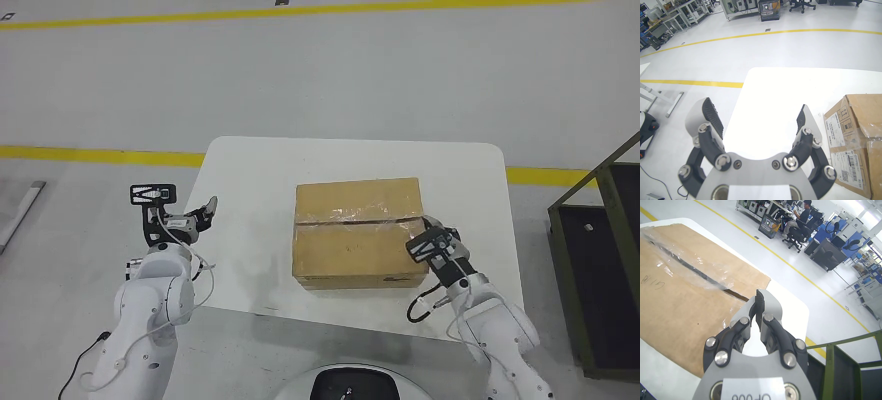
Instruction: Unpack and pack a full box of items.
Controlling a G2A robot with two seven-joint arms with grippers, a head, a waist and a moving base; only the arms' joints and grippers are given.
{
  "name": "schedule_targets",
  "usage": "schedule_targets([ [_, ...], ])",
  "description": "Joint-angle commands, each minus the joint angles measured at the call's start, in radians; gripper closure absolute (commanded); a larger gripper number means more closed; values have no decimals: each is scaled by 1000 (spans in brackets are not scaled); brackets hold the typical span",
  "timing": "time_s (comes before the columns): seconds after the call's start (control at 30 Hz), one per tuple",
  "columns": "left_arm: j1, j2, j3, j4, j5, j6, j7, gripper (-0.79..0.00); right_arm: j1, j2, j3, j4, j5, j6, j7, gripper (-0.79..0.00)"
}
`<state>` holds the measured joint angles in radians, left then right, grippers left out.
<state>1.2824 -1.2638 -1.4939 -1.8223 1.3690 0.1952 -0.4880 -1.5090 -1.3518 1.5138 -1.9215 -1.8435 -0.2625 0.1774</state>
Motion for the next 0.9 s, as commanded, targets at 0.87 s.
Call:
schedule_targets([
  [0.87, 95, 6, -68, -88, -33, -121, 189, -785, 504, -76, -421, 551, 496, -69, -8, 0],
])
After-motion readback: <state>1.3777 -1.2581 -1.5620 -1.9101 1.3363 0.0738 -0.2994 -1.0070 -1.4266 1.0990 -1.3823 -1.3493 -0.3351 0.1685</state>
